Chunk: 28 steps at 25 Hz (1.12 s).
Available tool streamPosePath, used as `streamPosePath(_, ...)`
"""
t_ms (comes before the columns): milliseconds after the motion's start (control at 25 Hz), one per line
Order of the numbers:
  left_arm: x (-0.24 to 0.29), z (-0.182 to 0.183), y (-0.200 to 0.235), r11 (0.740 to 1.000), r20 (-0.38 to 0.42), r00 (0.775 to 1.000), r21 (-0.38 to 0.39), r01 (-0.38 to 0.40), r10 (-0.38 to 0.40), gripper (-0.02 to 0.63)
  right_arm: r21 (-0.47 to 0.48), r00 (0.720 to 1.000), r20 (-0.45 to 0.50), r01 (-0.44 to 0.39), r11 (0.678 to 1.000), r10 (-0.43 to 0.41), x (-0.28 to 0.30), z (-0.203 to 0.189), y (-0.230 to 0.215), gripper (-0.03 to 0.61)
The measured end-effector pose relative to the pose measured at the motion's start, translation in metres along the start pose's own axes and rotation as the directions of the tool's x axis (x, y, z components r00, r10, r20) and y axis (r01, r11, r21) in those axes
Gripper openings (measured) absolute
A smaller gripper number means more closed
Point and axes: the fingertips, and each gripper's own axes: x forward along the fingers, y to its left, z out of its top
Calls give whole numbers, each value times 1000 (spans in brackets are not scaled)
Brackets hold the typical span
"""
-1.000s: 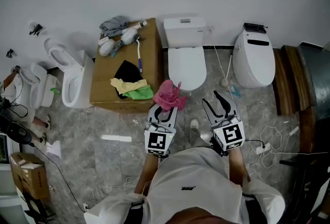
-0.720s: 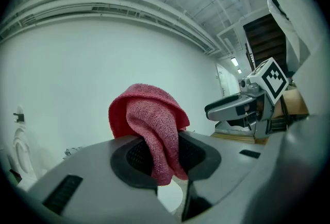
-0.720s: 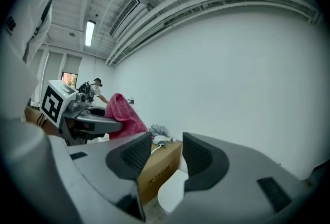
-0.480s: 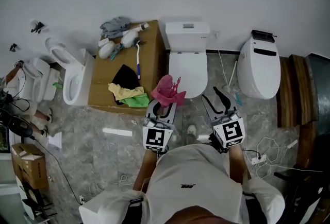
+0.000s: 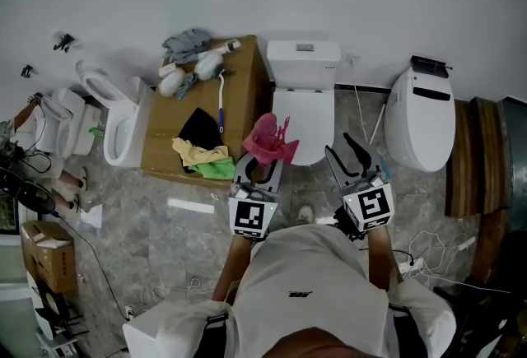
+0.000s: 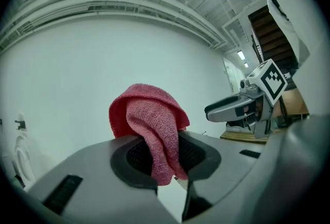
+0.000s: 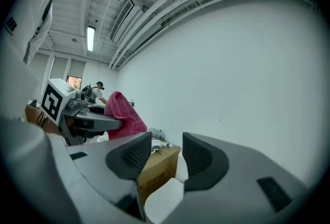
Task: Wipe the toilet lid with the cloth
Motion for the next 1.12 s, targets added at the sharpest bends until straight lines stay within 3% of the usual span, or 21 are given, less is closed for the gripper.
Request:
streamPosePath(160,12,-7,1,1000,-31,1000,9,2,-2,109,7,1000,1,-9,1000,9,8,-2,-9,198)
streamPosePath(560,52,-13,19,1000,-12,1000,2,22,-22,109,13,1000,-12,26,1000,-26,38,-10,-37,198)
streamPosePath(1120,157,-48,89,991,-44,991,-39,127,-128,109,39,988,-101,123,992,-118,141,-30,-90,198)
